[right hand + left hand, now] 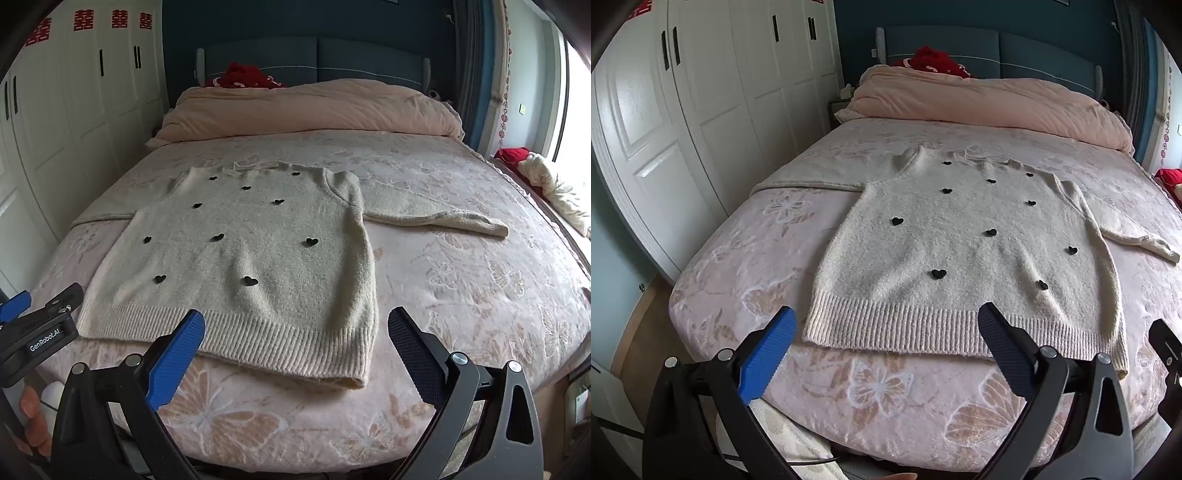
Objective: Fold small clothes
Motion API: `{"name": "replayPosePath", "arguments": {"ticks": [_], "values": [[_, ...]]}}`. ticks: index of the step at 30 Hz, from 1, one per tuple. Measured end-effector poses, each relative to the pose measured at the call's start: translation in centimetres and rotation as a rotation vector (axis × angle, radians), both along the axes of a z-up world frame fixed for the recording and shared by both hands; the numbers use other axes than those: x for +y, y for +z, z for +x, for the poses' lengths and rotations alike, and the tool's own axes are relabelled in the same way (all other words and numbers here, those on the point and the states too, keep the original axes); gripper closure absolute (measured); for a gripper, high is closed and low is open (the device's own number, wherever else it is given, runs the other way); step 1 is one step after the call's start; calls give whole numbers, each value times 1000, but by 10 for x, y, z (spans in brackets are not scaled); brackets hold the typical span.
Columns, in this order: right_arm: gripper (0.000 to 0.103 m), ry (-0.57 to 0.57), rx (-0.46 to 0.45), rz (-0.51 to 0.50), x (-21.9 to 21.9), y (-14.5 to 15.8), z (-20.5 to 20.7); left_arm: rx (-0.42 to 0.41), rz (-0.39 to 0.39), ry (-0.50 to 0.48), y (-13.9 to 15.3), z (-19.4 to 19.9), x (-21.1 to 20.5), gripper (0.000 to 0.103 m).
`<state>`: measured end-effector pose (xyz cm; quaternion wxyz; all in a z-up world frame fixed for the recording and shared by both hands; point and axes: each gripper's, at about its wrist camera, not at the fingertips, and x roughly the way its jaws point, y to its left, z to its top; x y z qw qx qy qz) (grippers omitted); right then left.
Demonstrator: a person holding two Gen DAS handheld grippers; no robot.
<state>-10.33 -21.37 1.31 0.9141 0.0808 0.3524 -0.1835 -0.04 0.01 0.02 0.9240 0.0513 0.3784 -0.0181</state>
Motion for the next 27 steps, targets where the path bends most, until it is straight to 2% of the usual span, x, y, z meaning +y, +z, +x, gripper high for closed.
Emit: {"name": "replayPosePath", "arguments": {"ticks": [27], "values": [[5,16,5,7,9,-3,1,3,22,-19,-2,-3,-3,7]]}}
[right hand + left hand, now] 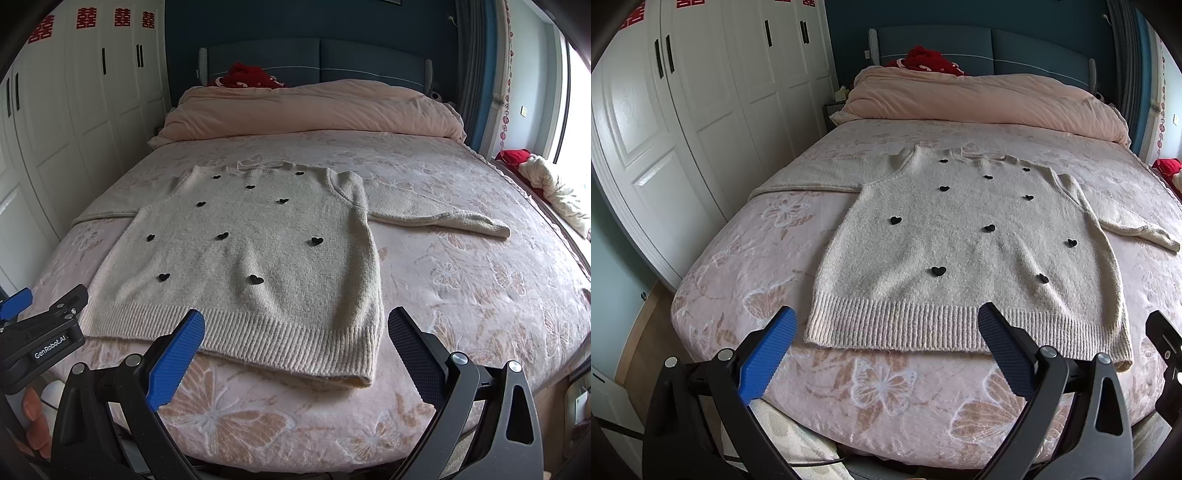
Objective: Fold small clothes
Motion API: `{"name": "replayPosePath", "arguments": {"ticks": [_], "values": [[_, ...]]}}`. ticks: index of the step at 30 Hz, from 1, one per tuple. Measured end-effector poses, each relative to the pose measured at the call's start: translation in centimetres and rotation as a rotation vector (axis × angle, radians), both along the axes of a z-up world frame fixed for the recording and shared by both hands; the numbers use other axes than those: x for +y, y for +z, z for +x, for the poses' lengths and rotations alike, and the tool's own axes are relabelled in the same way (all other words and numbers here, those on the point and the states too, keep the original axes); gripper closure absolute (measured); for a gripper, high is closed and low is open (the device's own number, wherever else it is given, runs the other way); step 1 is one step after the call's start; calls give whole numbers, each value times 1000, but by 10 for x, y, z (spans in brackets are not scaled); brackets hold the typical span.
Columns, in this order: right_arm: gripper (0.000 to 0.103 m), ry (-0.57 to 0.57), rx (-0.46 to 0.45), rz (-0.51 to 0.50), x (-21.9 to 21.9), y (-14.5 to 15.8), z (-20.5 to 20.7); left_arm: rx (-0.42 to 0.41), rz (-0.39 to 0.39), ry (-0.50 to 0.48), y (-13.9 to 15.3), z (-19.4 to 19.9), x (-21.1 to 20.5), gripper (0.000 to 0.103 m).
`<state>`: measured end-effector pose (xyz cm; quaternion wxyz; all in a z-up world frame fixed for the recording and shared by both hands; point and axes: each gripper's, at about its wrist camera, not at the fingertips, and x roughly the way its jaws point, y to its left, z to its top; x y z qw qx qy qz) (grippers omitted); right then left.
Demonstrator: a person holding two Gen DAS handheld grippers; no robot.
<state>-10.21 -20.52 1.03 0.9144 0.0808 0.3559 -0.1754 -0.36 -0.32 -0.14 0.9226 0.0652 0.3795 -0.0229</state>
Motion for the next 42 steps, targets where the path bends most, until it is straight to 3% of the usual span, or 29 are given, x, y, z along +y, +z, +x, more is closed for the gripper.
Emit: {"name": "replayPosePath", "arguments": {"ticks": [42], "values": [[5,-49,4,18,-19,-7,-6,37,23,-45,-5,1,-12,7]]}}
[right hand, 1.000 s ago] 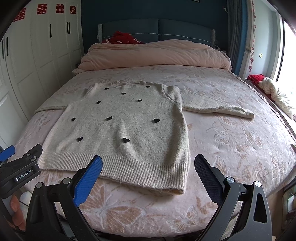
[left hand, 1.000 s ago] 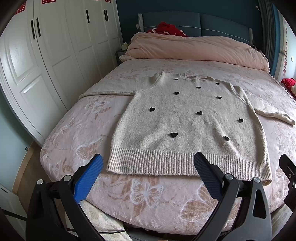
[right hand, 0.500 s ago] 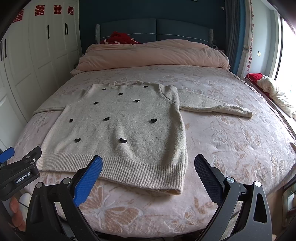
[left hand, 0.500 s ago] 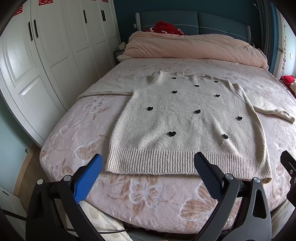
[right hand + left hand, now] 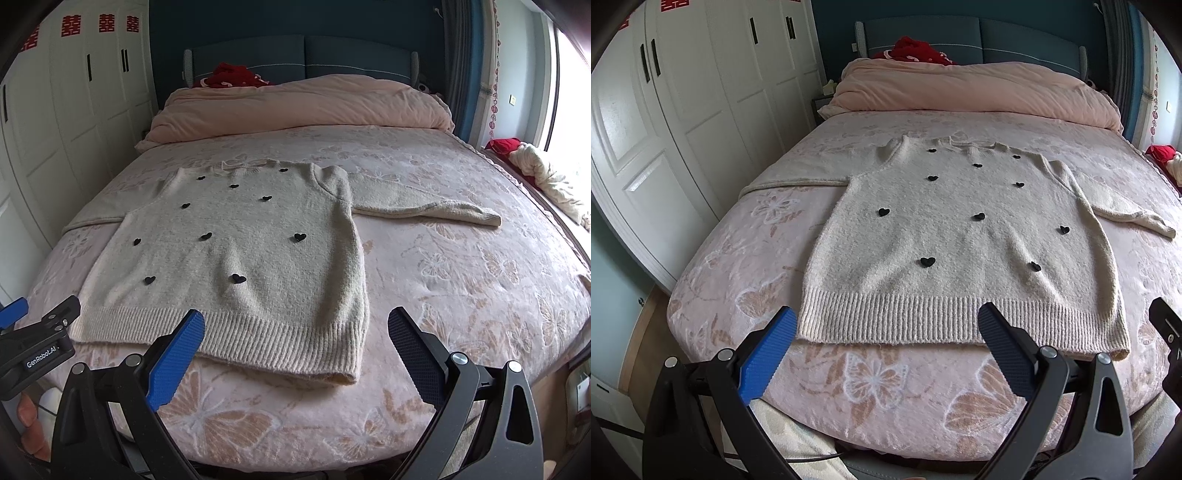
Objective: Fold small clothes
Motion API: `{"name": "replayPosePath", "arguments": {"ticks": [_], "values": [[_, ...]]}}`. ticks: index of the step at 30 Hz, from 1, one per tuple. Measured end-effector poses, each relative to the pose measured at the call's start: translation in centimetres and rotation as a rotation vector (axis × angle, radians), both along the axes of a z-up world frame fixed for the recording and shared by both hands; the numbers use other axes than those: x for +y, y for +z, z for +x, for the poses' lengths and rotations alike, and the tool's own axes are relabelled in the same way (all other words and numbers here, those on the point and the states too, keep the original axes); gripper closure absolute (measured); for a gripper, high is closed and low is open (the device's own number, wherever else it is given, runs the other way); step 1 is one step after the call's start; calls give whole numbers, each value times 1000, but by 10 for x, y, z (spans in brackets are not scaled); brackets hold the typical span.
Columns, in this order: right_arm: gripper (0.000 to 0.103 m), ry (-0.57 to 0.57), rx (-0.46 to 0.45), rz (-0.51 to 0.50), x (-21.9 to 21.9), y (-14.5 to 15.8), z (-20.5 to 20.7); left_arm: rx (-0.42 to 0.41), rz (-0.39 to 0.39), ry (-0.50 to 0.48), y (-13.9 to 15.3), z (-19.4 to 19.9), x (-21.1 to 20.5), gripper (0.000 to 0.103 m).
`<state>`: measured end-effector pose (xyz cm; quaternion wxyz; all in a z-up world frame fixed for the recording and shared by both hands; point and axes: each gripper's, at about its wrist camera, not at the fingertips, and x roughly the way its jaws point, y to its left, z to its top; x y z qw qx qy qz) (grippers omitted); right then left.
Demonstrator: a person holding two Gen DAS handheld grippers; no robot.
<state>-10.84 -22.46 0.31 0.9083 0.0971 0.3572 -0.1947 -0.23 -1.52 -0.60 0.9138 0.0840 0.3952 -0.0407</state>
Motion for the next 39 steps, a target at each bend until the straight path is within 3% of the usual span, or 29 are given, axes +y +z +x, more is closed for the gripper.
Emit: {"name": "replayPosePath", "arguments": {"ticks": [33,39], "values": [[5,-2,-1,15,-5,-3,-2,2,12,-10,-1,-2,-8,7],[5,-24,14,11,-20,-11,-2,2,-30,-12,1,0,-10,7]]}}
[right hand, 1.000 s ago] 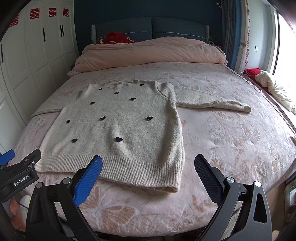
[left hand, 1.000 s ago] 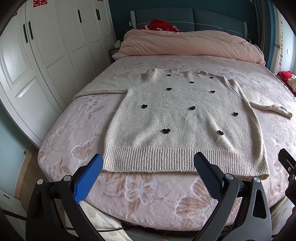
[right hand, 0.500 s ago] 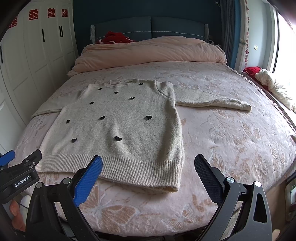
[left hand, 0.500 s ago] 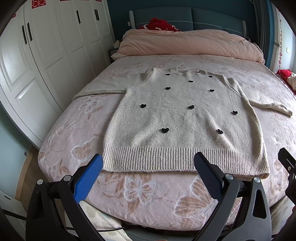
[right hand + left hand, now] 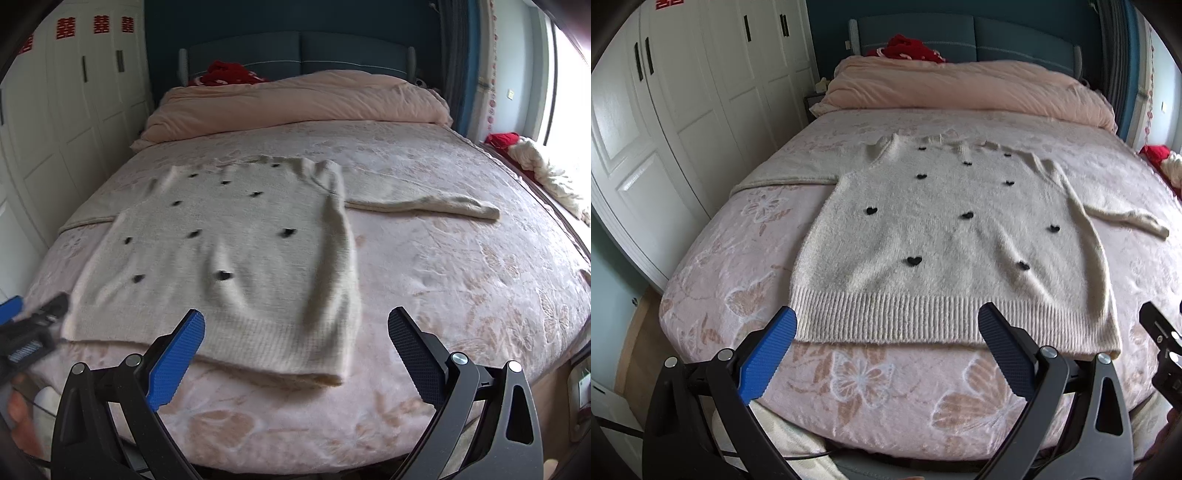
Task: Fold small clothes
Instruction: 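Grasp the cuff of the sweater sleeve with the right gripper and lift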
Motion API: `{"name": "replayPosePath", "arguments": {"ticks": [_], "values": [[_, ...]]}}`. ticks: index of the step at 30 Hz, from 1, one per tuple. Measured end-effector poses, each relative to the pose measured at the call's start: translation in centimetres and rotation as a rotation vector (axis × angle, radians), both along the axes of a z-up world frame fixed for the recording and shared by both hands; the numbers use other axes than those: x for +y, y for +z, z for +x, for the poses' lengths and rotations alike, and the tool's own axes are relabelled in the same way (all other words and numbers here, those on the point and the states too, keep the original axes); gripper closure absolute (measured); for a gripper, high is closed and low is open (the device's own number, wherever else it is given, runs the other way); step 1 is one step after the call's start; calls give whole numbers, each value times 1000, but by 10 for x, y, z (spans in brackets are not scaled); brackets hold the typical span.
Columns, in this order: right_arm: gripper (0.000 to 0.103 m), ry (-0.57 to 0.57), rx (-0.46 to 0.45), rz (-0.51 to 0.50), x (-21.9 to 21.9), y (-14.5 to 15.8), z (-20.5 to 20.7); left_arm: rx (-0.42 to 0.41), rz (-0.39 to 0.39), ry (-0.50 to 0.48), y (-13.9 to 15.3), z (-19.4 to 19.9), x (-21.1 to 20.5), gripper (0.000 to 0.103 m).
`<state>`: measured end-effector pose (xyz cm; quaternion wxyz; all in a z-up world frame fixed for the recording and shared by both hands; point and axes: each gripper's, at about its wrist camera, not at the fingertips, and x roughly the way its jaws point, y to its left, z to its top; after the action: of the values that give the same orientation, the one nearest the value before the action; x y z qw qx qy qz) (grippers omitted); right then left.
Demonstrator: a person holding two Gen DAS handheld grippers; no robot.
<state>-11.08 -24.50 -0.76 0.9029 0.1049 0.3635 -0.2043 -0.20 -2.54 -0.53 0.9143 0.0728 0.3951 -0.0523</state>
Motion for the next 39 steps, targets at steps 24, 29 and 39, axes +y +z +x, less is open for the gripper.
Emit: {"name": "replayPosePath", "arguments": {"ticks": [24,29,39], "values": [[12,-544,33,199,-387,-73,141,62,-15,-87,-41,111,-134,7],[89,-531,79,266,-401,-108,164,85,18,-97,-55,122,-145,7],[88,-640,-38,331,-404,-132,29,94,30,-95,-70,130,-147,7]]}}
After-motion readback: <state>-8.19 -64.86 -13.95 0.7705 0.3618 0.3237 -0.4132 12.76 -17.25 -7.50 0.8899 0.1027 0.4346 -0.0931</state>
